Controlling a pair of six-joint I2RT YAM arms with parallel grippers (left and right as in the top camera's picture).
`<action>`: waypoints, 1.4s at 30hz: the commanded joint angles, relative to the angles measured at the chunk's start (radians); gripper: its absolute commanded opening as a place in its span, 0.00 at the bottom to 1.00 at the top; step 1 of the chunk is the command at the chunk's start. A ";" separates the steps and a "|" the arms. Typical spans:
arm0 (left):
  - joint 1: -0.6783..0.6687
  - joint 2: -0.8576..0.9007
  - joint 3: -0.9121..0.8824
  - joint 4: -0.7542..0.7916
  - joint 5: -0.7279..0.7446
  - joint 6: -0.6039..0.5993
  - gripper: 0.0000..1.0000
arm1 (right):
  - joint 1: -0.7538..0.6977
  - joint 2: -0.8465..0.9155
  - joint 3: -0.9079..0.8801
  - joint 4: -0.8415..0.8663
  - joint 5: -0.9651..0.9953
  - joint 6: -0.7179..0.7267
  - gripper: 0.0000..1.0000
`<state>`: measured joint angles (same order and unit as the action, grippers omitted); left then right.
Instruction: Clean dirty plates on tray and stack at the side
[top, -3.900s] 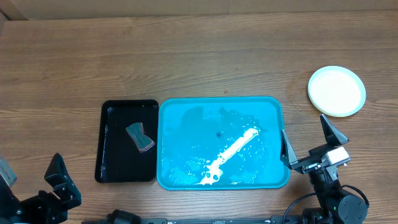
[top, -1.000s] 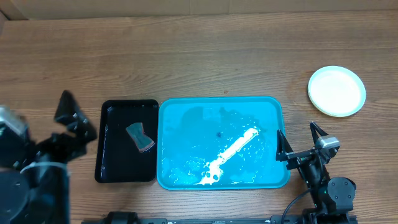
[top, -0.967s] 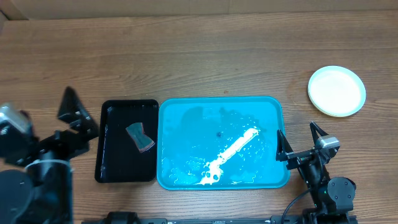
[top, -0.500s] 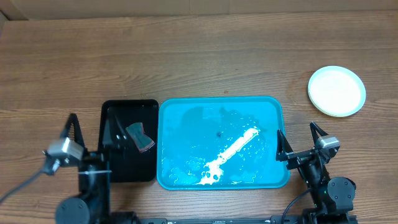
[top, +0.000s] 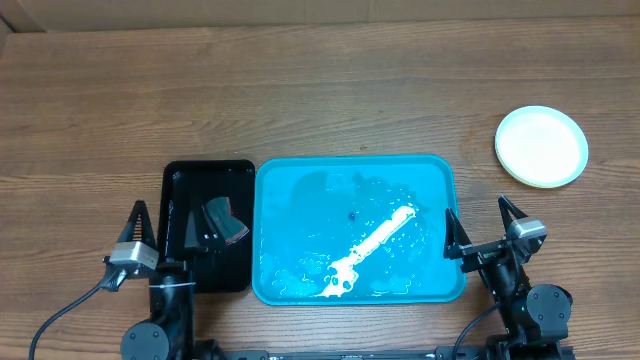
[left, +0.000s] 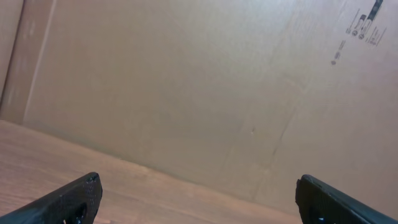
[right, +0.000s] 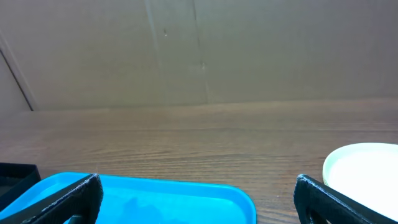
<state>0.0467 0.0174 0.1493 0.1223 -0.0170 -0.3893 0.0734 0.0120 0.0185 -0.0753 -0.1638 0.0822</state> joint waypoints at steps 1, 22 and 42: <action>0.007 -0.014 -0.074 0.052 0.014 0.000 1.00 | 0.006 -0.009 -0.011 0.005 0.010 0.000 1.00; 0.025 -0.014 -0.145 -0.198 0.008 -0.022 1.00 | 0.006 -0.009 -0.011 0.005 0.010 0.000 1.00; 0.025 -0.013 -0.145 -0.200 0.014 0.004 1.00 | 0.006 -0.009 -0.011 0.006 0.010 0.000 1.00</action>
<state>0.0662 0.0151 0.0086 -0.0792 -0.0143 -0.3923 0.0738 0.0120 0.0185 -0.0746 -0.1642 0.0818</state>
